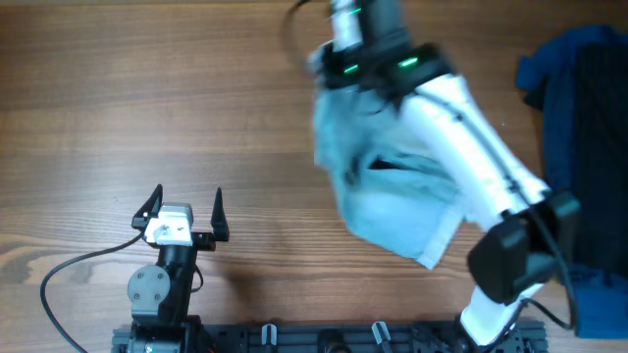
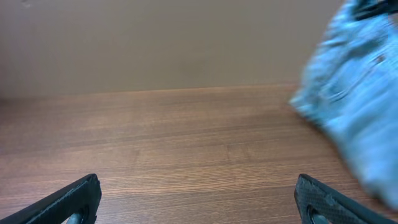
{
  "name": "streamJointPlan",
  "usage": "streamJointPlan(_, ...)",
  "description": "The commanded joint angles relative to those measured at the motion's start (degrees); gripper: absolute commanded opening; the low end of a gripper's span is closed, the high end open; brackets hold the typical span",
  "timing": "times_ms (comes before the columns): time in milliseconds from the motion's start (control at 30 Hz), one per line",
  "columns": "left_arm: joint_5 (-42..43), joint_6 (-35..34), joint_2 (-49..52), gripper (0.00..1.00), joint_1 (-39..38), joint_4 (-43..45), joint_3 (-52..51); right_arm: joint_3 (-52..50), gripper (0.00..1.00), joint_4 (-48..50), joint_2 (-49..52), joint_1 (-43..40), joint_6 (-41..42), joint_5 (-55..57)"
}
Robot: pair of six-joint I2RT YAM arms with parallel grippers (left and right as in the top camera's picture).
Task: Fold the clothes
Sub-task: 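Drag the jeans left onto the open table and release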
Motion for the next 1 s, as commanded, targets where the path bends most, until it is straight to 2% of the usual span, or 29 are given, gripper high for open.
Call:
streamJointPlan(0, 0.9, 0.9, -0.4, 1.00, 0.4, 0.0, -0.3, 0.6, 0.04, 1.3, 4.1, 7.9, 1.5, 5.7)
streamJointPlan(267, 0.9, 0.9, -0.4, 1.00, 0.4, 0.0, -0.3, 0.6, 0.04, 8.2, 11.7, 16.0, 1.3, 4.2)
streamJointPlan(400, 0.9, 0.9, -0.4, 1.00, 0.4, 0.0, -0.3, 0.6, 0.04, 11.7, 13.0, 17.3, 1.2, 2.5)
streamJointPlan(567, 0.9, 0.9, -0.4, 1.00, 0.4, 0.0, -0.3, 0.6, 0.06, 15.6, 13.0, 17.3, 1.3, -4.8)
streamJointPlan(600, 0.9, 0.9, -0.4, 1.00, 0.4, 0.0, -0.3, 0.6, 0.14, 16.0, 13.0, 17.3, 1.3, -5.6)
streamJointPlan(633, 0.9, 0.9, -0.4, 1.00, 0.4, 0.0, -0.3, 0.6, 0.31, 16.3, 13.0, 17.3, 1.3, -6.0)
streamJointPlan(733, 0.9, 0.9, -0.4, 1.00, 0.4, 0.0, -0.3, 0.6, 0.50, 16.2, 13.0, 17.3, 0.2, -6.0)
streamJointPlan(867, 0.9, 0.9, -0.4, 1.00, 0.4, 0.0, -0.3, 0.7, 0.69, 16.1, 11.7, 16.2, -4.4, -4.9)
streamJointPlan(967, 0.9, 0.9, -0.4, 1.00, 0.4, 0.0, -0.3, 0.8, 0.73, 14.1, 7.7, 13.4, -4.7, -1.1)
